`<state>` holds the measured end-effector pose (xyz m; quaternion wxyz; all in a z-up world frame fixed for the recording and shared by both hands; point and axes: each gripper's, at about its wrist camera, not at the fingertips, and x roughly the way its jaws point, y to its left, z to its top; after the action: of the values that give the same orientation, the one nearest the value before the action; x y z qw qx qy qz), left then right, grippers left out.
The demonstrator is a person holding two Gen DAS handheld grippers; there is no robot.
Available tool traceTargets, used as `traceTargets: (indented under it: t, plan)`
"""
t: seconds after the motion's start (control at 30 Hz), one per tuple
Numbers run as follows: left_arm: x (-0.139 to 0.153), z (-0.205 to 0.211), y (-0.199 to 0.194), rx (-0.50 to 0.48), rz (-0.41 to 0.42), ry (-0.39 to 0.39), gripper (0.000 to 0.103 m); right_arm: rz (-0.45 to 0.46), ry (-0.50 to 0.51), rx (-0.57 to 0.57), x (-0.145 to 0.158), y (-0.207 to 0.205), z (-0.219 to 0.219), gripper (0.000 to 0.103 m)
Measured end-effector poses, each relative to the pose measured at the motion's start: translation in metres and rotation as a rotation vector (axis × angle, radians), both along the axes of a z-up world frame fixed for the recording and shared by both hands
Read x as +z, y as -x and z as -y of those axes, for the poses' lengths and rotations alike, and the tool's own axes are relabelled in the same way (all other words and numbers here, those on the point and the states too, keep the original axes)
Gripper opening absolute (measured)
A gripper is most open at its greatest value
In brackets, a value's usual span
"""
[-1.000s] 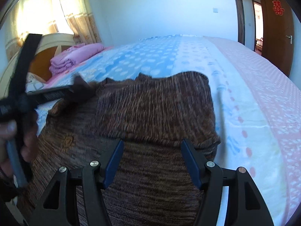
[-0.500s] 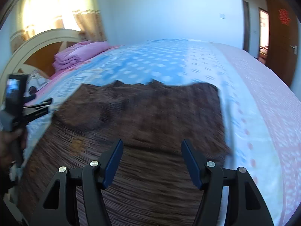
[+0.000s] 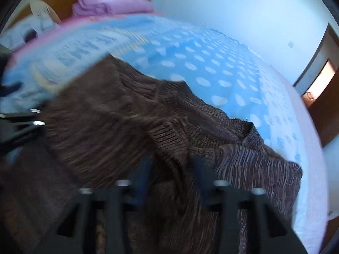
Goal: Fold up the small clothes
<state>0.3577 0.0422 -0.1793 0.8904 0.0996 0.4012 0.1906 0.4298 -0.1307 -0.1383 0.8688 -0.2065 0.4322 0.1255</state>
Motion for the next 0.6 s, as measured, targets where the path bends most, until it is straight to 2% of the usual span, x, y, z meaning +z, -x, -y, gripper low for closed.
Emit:
traceTargets:
  t: [0.03,0.07,0.2,0.3,0.37,0.43,0.5,0.53,0.57,0.6]
  plan:
    - [0.000,-0.001,0.000,0.000,0.001,0.005,0.088,0.002,-0.021,-0.017,0.002,-0.004,0.004,0.012]
    - [0.001,-0.003,0.000,0.001,0.003,0.017,0.088,0.009,-0.070,-0.044,0.008,-0.007,0.012,0.007]
    - [-0.002,-0.012,-0.001,0.011,0.004,0.084,0.092,0.064,-0.200,-0.138,0.036,-0.008,0.047,0.007]
    - [-0.004,-0.013,-0.001,0.012,0.004,0.091,0.093,0.016,-0.273,-0.205,0.038,-0.011,0.075,0.007]
    - [-0.004,-0.013,-0.001,0.011,0.007,0.088,0.093,-0.007,-0.278,-0.258,0.031,-0.013,0.092,0.007]
    - [-0.003,-0.014,0.000,0.015,0.013,0.094,0.095,-0.031,-0.356,-0.271,0.031,-0.004,0.103,0.008]
    - [-0.002,-0.018,0.001,0.019,0.020,0.114,0.097,-0.051,-0.463,-0.273,0.035,0.007,0.111,0.027]
    - [-0.002,-0.020,0.001,0.022,0.022,0.125,0.099,-0.051,-0.491,-0.265,0.036,0.012,0.110,0.048]
    - [-0.002,-0.022,0.001,0.025,0.023,0.135,0.099,-0.053,-0.536,-0.244,0.038,0.021,0.107,0.059]
    - [-0.002,-0.023,0.001,0.026,0.023,0.138,0.100,-0.057,-0.552,-0.229,0.037,0.023,0.105,0.059]
